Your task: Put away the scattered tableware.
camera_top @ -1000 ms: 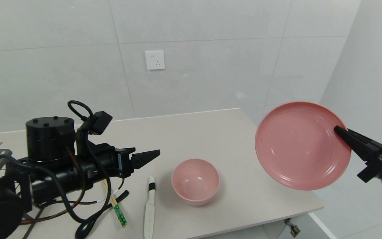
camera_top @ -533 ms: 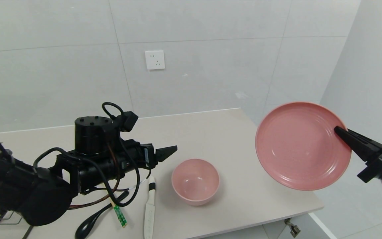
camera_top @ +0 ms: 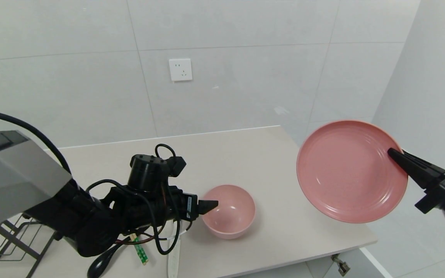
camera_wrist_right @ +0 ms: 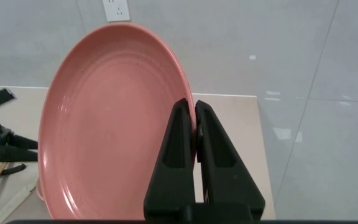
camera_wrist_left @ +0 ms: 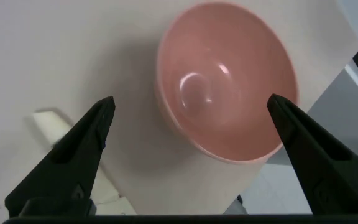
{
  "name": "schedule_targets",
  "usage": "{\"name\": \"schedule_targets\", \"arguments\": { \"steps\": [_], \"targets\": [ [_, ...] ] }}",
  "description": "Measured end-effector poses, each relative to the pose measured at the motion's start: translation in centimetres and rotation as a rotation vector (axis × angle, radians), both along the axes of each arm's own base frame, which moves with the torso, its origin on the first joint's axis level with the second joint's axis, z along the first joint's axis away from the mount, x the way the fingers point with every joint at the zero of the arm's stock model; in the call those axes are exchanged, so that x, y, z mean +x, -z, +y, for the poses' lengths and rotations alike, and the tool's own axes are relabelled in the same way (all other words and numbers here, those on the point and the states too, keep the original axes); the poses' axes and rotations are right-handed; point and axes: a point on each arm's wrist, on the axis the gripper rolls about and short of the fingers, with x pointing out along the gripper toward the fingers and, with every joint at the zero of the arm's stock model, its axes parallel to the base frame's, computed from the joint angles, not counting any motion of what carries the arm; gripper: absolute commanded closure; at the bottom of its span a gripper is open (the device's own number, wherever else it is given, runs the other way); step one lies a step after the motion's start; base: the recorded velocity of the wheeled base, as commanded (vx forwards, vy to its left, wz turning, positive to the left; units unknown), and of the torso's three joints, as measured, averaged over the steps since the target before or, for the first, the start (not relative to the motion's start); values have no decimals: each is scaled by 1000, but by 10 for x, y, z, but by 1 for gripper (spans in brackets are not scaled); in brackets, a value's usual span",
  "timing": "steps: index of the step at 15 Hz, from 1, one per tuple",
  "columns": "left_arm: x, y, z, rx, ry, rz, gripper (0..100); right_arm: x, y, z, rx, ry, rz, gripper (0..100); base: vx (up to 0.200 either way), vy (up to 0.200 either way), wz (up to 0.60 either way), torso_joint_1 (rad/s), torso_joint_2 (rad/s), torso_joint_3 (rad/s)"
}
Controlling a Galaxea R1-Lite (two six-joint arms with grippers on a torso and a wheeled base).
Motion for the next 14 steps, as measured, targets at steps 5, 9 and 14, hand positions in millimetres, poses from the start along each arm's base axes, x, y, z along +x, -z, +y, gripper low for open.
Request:
{"name": "schedule_targets", "arguments": {
  "steps": [5,9,14],
  "targets": [
    [3,27,-23,43,47,53,0,0,0,1,0,-5,0,100,0,0,0,0,0,0],
    [8,36,-28,53,48,64,0,0,1,1,0,-6,4,100,0,0,0,0,0,0],
    [10,47,-33,81,40,77,0,1,1,1,-1,-6,6,100,0,0,0,0,0,0]
  ]
}}
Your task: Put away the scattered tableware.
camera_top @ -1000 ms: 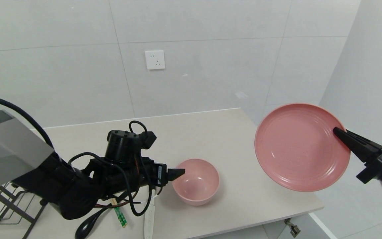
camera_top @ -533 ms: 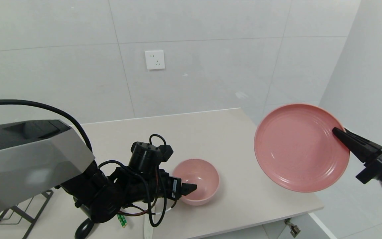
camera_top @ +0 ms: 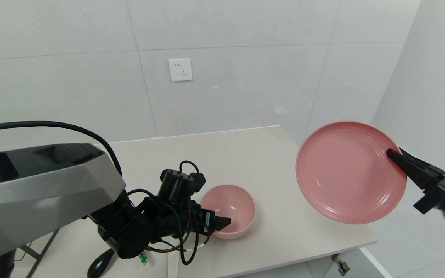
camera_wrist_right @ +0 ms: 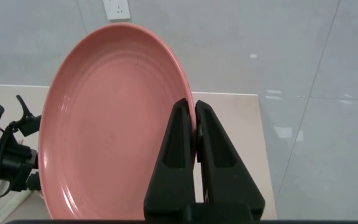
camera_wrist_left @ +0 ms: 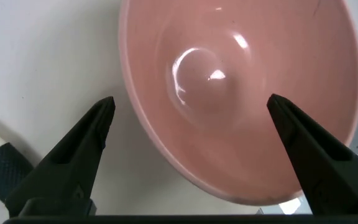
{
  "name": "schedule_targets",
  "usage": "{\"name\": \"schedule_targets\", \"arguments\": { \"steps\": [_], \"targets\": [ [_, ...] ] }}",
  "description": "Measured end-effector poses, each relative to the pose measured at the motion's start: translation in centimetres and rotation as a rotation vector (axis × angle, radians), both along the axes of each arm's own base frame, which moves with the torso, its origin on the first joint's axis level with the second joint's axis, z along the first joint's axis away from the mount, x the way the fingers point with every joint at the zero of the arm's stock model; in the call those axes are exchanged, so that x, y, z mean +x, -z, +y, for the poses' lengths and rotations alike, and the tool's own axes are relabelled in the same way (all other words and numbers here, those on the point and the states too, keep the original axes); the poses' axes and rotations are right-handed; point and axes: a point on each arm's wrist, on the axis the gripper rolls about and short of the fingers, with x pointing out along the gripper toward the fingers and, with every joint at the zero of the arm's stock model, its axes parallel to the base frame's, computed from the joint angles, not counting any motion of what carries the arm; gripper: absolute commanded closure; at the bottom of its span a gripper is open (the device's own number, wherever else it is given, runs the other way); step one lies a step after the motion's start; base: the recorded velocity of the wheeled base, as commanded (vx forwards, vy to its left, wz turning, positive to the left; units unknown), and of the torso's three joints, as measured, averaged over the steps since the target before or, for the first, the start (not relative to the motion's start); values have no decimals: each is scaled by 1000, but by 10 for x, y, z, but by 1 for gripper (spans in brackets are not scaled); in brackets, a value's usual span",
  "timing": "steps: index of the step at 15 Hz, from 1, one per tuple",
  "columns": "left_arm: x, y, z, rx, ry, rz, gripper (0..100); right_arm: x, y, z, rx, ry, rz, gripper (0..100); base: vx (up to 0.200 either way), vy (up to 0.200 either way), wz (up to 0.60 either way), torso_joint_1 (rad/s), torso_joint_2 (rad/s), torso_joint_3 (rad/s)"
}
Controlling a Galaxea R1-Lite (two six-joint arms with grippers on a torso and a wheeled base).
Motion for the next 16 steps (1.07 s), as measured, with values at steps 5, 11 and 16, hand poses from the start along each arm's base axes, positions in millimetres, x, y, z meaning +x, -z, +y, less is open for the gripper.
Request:
{"name": "schedule_targets", "arguments": {
  "steps": [5,11,16],
  "targets": [
    [2,2,-2,20,-23,-13,100,0,0,0,0,1,0,100,0,0,0,0,0,0],
    [-2,-44,4,-30,-37,-138,100,0,-1,-1,1,6,-4,100,0,0,0,0,0,0],
    [-5,-78,17,-57,-100,-231,100,0,-1,-1,1,8,-7,100,0,0,0,0,0,0]
  ]
}}
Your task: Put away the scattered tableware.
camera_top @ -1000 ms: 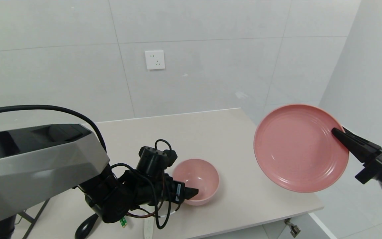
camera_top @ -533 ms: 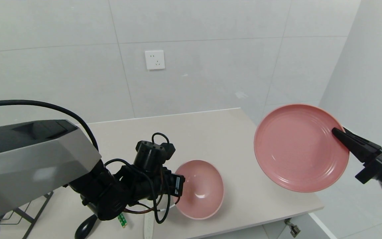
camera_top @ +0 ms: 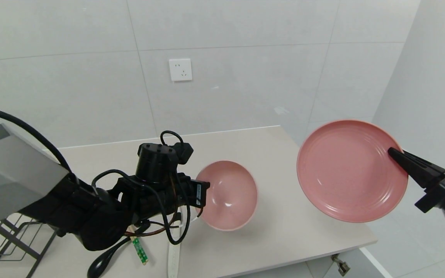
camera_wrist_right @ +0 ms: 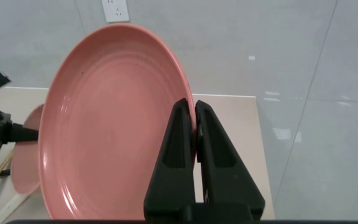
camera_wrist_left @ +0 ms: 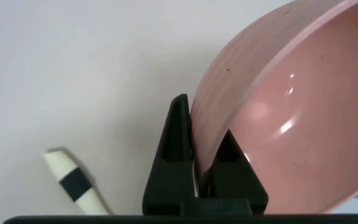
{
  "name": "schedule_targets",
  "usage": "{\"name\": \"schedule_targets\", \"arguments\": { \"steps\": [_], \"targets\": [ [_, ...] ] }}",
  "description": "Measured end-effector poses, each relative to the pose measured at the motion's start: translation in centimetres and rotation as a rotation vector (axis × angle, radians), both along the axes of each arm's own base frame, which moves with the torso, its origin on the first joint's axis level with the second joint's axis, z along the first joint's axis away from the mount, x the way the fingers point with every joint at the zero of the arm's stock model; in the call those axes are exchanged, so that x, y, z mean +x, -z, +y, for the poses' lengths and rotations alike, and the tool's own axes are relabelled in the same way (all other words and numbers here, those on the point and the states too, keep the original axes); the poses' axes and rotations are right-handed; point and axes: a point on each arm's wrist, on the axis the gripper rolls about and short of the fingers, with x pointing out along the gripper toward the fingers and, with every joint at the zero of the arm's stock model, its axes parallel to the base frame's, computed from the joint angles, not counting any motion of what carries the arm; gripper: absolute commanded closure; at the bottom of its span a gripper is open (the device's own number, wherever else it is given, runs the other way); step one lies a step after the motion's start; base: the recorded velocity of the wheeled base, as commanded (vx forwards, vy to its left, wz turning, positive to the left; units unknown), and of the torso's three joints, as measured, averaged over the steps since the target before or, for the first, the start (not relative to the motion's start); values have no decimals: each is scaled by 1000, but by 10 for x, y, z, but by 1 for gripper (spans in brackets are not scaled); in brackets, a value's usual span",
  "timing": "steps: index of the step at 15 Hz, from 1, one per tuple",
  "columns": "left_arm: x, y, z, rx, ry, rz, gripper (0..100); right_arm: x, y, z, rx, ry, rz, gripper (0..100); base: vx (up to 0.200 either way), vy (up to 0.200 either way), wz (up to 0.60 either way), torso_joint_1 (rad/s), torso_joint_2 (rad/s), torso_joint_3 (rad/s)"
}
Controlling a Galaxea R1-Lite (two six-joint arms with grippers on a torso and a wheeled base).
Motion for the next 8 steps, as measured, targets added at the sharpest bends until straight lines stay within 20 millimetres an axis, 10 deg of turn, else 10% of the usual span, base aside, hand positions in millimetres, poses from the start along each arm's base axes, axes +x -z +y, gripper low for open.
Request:
{"name": "schedule_targets", "arguments": {
  "steps": [8],
  "targets": [
    [-25,-62,36,-86,-69,-138,100,-1,1,5,-1,-30,6,100,0,0,0,0,0,0]
  ]
}}
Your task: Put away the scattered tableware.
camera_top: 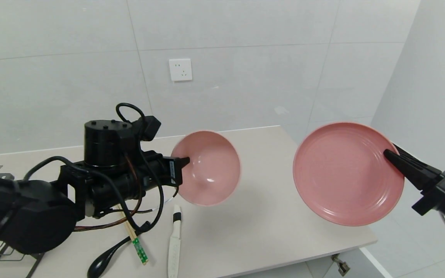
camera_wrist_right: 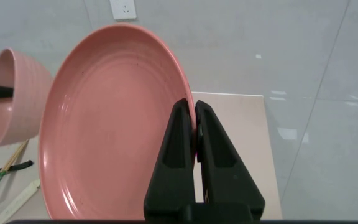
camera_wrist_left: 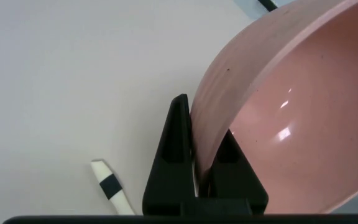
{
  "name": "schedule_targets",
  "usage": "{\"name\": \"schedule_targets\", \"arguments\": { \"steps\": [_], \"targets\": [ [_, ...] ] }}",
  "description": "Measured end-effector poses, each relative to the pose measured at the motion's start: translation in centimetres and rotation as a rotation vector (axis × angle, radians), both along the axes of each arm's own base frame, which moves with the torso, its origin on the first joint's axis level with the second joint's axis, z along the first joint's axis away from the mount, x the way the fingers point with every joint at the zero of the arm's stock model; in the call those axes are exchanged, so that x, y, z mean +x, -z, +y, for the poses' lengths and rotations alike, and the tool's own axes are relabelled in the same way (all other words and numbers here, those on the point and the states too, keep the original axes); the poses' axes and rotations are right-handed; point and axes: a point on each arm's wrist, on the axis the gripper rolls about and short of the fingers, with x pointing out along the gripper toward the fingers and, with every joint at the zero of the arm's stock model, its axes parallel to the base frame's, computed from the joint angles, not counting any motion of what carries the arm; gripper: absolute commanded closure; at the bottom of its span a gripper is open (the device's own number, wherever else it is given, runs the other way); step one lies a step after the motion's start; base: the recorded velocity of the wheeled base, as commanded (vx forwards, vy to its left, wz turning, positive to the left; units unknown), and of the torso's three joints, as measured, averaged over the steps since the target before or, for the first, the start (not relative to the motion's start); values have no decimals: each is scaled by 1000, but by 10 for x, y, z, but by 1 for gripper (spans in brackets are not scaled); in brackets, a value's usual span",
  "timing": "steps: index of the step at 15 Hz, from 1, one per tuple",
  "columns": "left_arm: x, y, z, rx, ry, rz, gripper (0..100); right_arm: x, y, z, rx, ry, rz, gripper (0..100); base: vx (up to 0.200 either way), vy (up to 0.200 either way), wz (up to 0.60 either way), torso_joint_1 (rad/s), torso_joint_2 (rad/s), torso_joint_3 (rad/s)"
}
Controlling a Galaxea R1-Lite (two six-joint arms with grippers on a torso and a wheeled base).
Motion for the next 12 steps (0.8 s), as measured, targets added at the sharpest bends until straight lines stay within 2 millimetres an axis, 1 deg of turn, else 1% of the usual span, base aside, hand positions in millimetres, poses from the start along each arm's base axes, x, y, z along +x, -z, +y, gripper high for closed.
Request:
{"name": "schedule_targets", "arguments": {
  "steps": [6,9,11,12],
  "targets": [
    [-29,-40,20,-62,22,-73,100,0,1,2,0,-13,4,100,0,0,0,0,0,0],
    [-53,-44,33,-48,69,42,100,0,1,2,0,-14,5,100,0,0,0,0,0,0],
    [-68,-50,41,-71,97,64,100,0,1,3,-1,-16,6,100,0,0,0,0,0,0],
    [-75,-50,45,-82,98,67,100,0,1,3,-1,-15,6,100,0,0,0,0,0,0]
  ]
}}
